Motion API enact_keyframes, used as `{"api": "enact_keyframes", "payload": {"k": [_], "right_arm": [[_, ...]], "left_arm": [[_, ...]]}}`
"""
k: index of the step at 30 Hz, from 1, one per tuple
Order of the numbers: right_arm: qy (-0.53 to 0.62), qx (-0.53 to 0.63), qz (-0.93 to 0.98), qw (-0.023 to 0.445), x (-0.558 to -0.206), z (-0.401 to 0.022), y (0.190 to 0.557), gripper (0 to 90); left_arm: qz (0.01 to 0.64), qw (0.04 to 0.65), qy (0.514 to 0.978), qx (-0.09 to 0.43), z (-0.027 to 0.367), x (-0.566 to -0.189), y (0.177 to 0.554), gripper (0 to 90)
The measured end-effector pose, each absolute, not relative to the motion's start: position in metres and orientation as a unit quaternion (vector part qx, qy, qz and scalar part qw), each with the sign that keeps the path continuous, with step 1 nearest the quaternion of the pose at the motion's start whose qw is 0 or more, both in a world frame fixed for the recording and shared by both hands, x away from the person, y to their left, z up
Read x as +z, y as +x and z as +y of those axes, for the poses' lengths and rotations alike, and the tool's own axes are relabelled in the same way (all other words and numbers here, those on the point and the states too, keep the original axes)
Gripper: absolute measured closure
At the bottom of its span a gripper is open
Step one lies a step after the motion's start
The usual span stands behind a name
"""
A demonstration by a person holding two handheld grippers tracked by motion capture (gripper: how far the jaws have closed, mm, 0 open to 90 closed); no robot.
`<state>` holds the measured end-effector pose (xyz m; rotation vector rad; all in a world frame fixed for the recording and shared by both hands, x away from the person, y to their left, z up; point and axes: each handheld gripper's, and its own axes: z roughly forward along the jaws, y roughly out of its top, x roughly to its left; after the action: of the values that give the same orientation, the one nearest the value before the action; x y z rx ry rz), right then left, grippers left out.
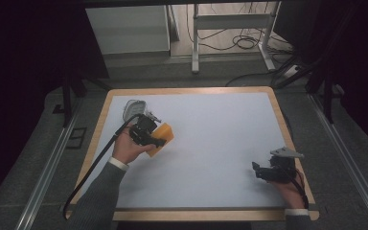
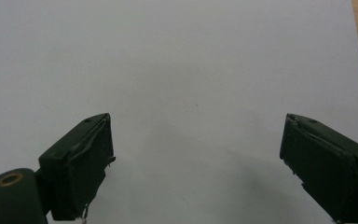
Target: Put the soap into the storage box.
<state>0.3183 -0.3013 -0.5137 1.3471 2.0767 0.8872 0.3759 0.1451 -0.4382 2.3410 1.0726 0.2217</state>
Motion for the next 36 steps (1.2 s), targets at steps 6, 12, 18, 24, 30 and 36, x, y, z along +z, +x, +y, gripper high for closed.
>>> {"api": "enact_keyframes", "payload": {"k": [6, 12, 18, 24, 30, 36], "right_arm": [[0.495, 0.326, 0.764, 0.255, -0.514, -0.301, 0.318, 9.6], [0.495, 0.325, 0.765, 0.254, -0.513, -0.301, 0.318, 9.6], [0.496, 0.325, 0.764, 0.256, -0.513, -0.302, 0.318, 9.6], [0.497, 0.326, 0.762, 0.257, -0.513, -0.302, 0.318, 9.6], [0.498, 0.326, 0.760, 0.260, -0.512, -0.303, 0.318, 9.6], [0.498, 0.325, 0.761, 0.258, -0.513, -0.303, 0.318, 9.6]], "left_arm": [[0.403, 0.281, 0.866, 0.089, 0.151, -0.433, 0.377, 61.5], [0.404, 0.279, 0.866, 0.090, 0.155, -0.432, 0.379, 61.5], [0.408, 0.275, 0.865, 0.096, 0.158, -0.428, 0.382, 61.5], [0.410, 0.276, 0.863, 0.101, 0.162, -0.420, 0.386, 61.5], [0.416, 0.275, 0.861, 0.099, 0.167, -0.417, 0.390, 61.5], [0.429, 0.281, 0.853, 0.101, 0.173, -0.416, 0.395, 61.4]]}}
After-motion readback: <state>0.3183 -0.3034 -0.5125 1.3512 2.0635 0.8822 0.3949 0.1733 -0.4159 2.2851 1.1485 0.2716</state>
